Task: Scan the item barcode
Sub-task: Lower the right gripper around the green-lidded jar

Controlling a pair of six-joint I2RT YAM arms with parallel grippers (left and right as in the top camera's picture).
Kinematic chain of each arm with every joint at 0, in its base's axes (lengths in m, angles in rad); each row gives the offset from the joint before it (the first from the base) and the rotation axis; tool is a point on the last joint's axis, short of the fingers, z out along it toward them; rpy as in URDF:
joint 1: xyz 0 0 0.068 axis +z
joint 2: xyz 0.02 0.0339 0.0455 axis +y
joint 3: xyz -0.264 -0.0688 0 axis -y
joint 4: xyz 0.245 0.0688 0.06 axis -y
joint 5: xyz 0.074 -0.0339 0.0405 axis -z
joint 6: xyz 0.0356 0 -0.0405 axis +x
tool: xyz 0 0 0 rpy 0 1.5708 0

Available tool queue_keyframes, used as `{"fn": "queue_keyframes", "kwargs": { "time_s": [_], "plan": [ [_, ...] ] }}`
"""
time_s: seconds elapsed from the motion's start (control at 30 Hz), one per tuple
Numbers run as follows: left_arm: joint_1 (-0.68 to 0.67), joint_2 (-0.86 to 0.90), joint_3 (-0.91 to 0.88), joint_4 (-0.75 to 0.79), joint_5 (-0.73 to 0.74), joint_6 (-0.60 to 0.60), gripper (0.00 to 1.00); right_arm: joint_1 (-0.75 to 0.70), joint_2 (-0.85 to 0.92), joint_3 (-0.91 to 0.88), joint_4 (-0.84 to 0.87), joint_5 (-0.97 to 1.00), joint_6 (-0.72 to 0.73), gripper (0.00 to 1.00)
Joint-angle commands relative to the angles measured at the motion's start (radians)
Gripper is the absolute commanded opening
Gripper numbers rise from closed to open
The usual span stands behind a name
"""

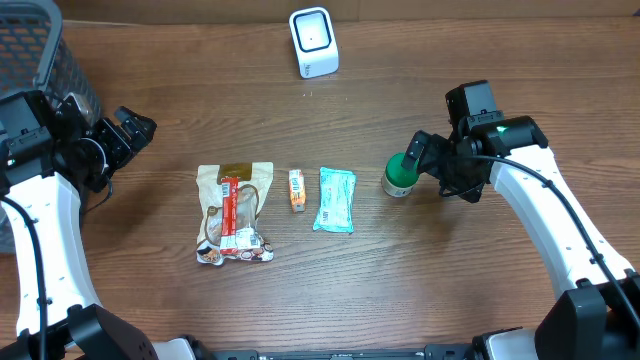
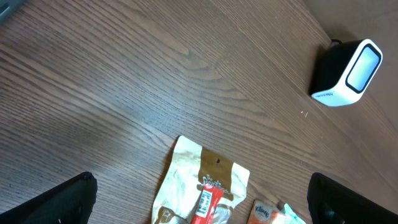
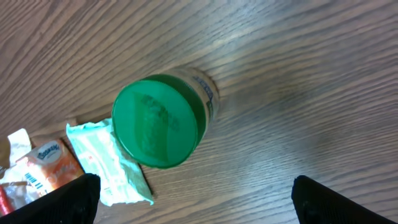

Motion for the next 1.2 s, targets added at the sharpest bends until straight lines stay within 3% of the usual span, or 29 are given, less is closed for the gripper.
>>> {"fn": "queue_keyframes", "kwargs": {
  "time_s": [0.0, 1.17],
  "plan": [
    [0.001, -0.018, 0.006, 0.002, -0.006, -0.006, 0.99, 0.004, -0.006, -0.005, 0.004, 0.051, -0.003, 1.00],
    [0.001, -0.018, 0.006, 0.002, -0.006, -0.005, 1.00, 0.005, -0.001, -0.005, 0.006, 0.051, -0.050, 1.00]
  ]
}}
